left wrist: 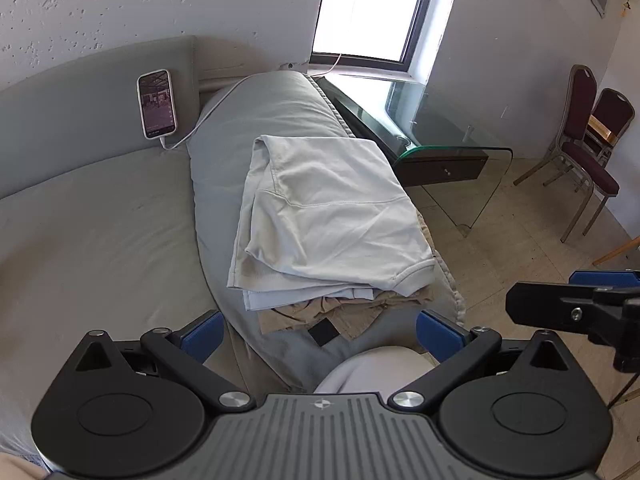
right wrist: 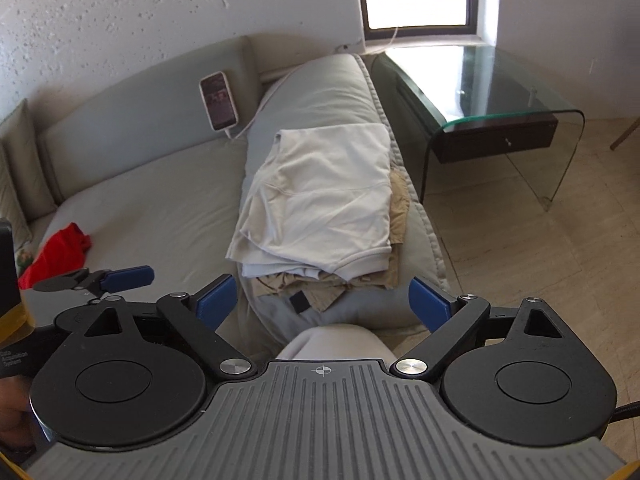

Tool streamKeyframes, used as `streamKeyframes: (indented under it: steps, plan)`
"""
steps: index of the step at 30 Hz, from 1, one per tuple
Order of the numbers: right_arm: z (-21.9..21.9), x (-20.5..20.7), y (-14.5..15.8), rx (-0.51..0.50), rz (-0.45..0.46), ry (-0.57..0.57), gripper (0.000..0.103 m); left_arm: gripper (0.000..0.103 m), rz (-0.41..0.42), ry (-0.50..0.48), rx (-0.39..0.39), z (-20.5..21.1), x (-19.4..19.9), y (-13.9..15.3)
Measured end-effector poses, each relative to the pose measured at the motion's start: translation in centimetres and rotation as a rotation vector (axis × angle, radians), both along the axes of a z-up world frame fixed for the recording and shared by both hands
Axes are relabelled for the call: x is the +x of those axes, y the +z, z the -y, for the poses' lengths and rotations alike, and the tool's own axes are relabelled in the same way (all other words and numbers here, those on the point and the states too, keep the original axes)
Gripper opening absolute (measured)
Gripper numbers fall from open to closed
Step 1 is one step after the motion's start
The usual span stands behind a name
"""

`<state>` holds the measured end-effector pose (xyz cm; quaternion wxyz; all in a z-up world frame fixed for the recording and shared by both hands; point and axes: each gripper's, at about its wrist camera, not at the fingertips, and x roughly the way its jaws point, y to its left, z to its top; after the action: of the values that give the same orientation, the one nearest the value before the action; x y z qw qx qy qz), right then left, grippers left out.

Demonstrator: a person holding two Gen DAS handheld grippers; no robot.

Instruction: Fold clothes

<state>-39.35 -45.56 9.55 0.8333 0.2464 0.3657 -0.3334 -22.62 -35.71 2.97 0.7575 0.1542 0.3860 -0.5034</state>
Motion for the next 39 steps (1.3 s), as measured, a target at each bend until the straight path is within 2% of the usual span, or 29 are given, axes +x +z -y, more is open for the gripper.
streamKeyframes:
  steps: [6,18,24,39]
  plan:
    - [-0.1,0.3,-0.8,-0.016,-0.038,0.001,0.093,0.102,-0.011,0.025,0.012,0.4,-0.1,-0.4]
    - [0.8,0.1,-1.3,-0.009,-0.039,-0.015,0.093,0.102,-0.031,0.051,0.02,1.3,0.0,-1.0]
    - [1.0,0.2,-1.5,-0.006,-0.04,-0.021,0.093,0.102,-0.012,0.047,0.017,1.7,0.0,-1.1]
    - [1.6,0.3,-2.7,-0.016,-0.081,-0.052,0.093,0.102,-0.03,0.035,0.053,3.0,-0.1,-2.6]
